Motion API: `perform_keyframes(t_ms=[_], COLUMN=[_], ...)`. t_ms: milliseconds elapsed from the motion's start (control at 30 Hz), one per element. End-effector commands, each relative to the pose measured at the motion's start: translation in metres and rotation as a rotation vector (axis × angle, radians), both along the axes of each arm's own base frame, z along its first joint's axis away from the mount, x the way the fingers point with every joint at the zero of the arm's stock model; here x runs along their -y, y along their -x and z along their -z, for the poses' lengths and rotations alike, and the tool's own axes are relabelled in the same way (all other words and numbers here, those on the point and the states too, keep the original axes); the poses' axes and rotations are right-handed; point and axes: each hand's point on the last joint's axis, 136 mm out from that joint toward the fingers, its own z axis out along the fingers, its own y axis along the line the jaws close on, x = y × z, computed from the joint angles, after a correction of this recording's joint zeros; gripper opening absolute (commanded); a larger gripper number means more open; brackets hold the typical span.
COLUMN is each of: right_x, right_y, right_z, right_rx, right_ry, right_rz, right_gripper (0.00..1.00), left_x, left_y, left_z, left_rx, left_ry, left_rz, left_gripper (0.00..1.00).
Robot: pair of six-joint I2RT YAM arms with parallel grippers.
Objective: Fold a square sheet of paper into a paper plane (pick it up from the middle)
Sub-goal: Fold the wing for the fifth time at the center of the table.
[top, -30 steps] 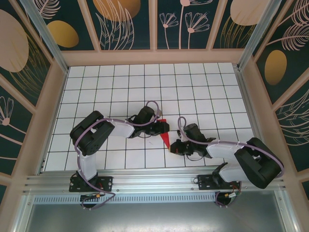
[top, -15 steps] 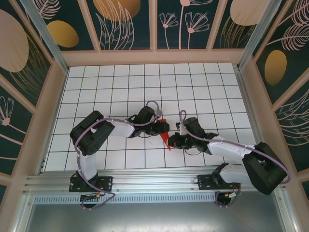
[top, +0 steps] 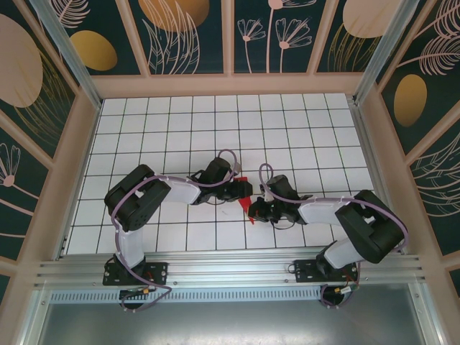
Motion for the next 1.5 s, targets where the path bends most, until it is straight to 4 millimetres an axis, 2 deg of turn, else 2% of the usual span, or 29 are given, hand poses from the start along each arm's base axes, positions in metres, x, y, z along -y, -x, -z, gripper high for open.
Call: perform_keyframes(t_ms=[0, 133, 400, 533, 833, 1133, 1300, 1467], right_x=[0.034, 0.039, 0.037, 0.035, 0.033, 0.034, 0.034, 0.037], right_y=[0.029, 0.037, 0.033, 0.03, 0.028, 0.029, 0.029, 0.032], right_z=[0.046, 0.053, 0.05, 0.047, 0.047, 0.047, 0.047, 0.048], right_rx=[-0.121, -0.147, -0.142, -0.136, -0.137, -0.142, -0.144, -0.149], right_ry=[0.152, 0.161, 0.156, 0.152, 0.158, 0.164, 0.167, 0.175], right_rz=[0.029, 0.034, 0.04, 0.039, 0.041, 0.04, 0.039, 0.038], right_gripper=[0.0, 0.0, 0.0, 0.0, 0.0, 0.0, 0.0, 0.0], left_x=[-0.021, -0.012, -0.003, -0.005, -0.012, -0.002, -0.007, -0.015], left_y=[0.004, -0.001, -0.004, 0.001, 0.027, 0.023, 0.019, 0.006], left_z=[0.035, 0.011, -0.048, -0.062, -0.055, -0.05, -0.024, 0.0], left_rx=[-0.044, -0.006, 0.083, 0.092, 0.033, 0.004, -0.023, -0.017], left_ry=[-0.142, -0.103, 0.035, 0.099, 0.213, 0.288, 0.217, 0.11], left_rz=[-0.013, 0.006, 0.007, -0.002, 0.013, -0.003, -0.038, -0.107], left_gripper=[0.44, 0.47, 0.57, 0.58, 0.51, 0.51, 0.51, 0.5])
